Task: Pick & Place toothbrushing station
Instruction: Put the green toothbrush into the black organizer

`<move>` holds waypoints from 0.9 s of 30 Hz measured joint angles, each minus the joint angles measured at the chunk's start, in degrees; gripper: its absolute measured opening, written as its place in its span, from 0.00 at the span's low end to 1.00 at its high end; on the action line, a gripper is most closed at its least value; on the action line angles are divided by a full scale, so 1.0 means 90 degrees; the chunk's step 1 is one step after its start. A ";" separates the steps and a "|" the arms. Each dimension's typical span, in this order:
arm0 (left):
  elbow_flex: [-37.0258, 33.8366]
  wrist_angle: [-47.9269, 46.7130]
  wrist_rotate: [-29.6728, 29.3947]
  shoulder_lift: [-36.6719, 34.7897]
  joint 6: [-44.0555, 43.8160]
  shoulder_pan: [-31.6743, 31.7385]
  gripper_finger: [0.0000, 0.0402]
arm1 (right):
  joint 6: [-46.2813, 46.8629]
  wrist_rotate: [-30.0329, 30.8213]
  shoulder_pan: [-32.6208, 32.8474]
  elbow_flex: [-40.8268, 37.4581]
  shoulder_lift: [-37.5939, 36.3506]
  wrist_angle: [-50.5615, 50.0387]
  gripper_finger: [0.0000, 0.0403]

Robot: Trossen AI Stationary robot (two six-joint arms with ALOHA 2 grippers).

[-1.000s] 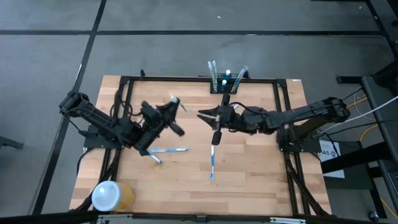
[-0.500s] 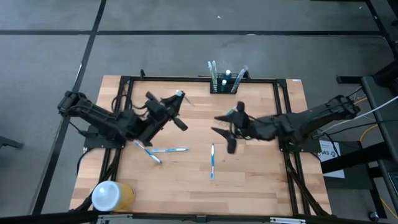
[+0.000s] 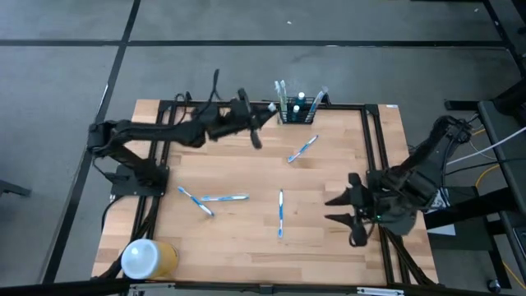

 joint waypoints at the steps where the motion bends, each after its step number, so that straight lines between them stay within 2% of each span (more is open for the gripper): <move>1: 0.0000 0.0187 0.0190 0.0183 0.0056 0.0216 0.01 | 0.0103 0.0034 0.0100 0.0000 -0.0001 -0.0094 0.43; 4: -0.0002 0.0972 0.0324 0.0765 0.0363 0.0698 0.01 | 0.0233 0.0248 0.0353 0.0000 0.0003 -0.0332 0.43; 8: -0.0002 0.1841 -0.0221 0.1599 0.1048 0.0963 0.01 | 0.0275 0.0709 0.0581 0.0000 0.0001 -0.0653 0.43; 13: -0.0002 0.3096 -0.0614 0.2650 0.1105 0.1156 0.01 | 0.0657 0.1196 0.0710 0.0000 -0.0009 -0.1124 0.43; 16: 0.0050 0.3343 -0.1004 0.3037 0.1168 0.1213 0.01 | 0.0745 0.1352 0.0736 0.0000 -0.0009 -0.1246 0.43; 22: 0.0575 0.3507 -0.0750 0.3761 0.0757 0.1395 0.01 | 0.0742 0.1425 0.0736 0.0000 -0.0009 -0.1271 0.43; 27: 0.1122 0.3259 -0.0929 0.4246 0.0725 0.1398 0.01 | 0.0808 0.1434 0.0736 0.0000 -0.0009 -0.1436 0.43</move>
